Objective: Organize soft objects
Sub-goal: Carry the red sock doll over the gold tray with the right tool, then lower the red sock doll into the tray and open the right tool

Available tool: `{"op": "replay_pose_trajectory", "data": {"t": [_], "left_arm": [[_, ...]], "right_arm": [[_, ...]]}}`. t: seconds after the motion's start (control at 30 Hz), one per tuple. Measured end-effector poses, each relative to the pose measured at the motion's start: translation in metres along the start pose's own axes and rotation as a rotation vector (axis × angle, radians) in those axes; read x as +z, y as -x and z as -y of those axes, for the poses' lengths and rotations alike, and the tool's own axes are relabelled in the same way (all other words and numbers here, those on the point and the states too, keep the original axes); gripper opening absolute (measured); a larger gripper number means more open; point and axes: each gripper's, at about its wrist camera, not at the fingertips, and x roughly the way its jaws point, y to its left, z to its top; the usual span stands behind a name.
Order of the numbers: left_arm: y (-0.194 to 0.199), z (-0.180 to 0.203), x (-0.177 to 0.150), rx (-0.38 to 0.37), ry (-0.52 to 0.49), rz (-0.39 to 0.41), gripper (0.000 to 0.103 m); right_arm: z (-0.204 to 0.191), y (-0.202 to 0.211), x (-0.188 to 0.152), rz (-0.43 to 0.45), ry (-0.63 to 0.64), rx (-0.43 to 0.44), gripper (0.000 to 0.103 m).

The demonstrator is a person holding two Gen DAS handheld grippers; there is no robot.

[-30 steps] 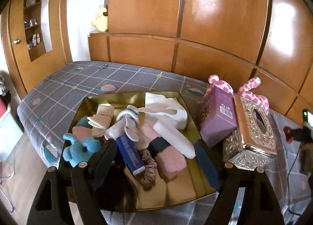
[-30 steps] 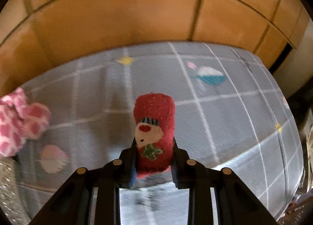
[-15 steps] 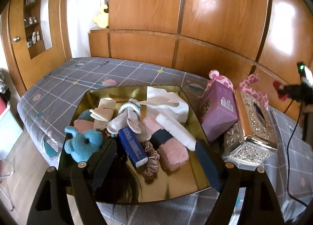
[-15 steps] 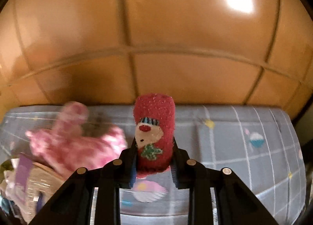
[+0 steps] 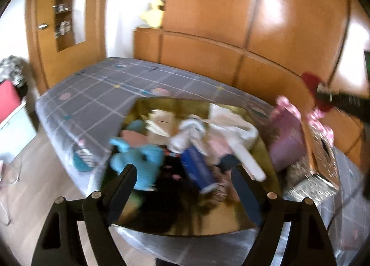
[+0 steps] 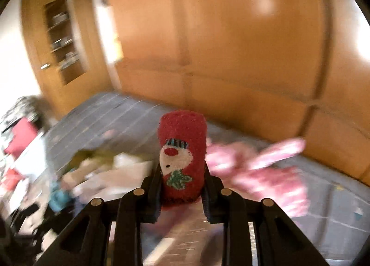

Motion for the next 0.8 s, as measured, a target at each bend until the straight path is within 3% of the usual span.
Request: {"op": "replay_pose_trajectory", "data": {"t": [0.13, 0.33, 0.53, 0.6, 0.8], "left_arm": [[0.004, -0.03, 0.004, 0.047, 0.062, 0.014, 0.084], [0.004, -0.05, 0.004, 0.07, 0.106, 0.023, 0.084], [-0.003, -0.047, 0.0, 0.062, 0.095, -0.002, 0.084], [-0.005, -0.044, -0.002, 0.057, 0.089, -0.007, 0.088], [-0.005, -0.036, -0.005, 0.062, 0.063, -0.004, 0.092]], "right_arm": [[-0.053, -0.038, -0.025, -0.091, 0.065, 0.102, 0.026], [-0.1, -0.082, -0.049, -0.184, 0.047, 0.211, 0.026], [-0.124, -0.117, -0.056, -0.235, 0.028, 0.225, 0.03], [-0.125, -0.124, -0.057, -0.259, 0.018, 0.223, 0.037], [-0.121, -0.111, -0.057, -0.252, -0.013, 0.251, 0.043]]}}
